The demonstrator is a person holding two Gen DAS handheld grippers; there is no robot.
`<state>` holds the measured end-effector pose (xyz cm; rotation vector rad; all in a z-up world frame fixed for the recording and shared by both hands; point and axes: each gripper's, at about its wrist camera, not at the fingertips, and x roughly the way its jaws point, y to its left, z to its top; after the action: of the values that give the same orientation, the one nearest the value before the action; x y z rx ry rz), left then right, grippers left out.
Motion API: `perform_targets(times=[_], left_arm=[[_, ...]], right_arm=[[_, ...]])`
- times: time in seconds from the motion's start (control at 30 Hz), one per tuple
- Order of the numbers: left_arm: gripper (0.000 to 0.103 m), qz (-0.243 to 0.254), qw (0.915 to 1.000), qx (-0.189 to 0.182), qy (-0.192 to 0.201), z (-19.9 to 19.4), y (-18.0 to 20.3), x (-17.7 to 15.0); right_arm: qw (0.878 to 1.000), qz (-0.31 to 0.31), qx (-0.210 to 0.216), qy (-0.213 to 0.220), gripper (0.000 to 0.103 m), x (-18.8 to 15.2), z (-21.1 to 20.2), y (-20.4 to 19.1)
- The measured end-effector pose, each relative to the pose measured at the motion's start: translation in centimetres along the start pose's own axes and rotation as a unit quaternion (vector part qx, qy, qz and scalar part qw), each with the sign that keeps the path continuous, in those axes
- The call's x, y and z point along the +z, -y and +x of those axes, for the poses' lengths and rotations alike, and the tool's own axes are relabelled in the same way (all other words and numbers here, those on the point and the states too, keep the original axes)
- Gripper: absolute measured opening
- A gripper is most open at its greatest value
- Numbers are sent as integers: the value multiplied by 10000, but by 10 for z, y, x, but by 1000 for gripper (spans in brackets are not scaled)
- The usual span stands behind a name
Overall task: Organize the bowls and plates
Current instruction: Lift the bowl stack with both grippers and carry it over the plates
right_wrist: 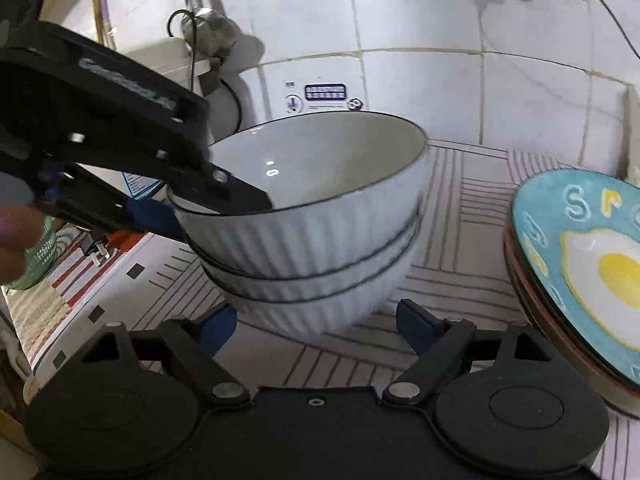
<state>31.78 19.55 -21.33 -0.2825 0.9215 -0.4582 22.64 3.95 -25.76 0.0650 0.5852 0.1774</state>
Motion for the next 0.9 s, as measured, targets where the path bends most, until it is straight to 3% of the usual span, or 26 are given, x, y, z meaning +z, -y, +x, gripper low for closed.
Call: perform_targets(times=[0.27, 0.6, 0.9], left_arm=[[40, 27, 9999, -89, 125, 9, -2, 1], [43, -484, 9977, -452, 149, 20, -17, 3], [43, -112, 9994, -298, 133, 12, -6, -5]], right_arm=[[9999, -103, 35, -71, 93, 9, 9, -2], [9995, -184, 174, -177, 97, 16, 20, 3], [9987, -384, 289, -169, 97, 8, 10, 5]])
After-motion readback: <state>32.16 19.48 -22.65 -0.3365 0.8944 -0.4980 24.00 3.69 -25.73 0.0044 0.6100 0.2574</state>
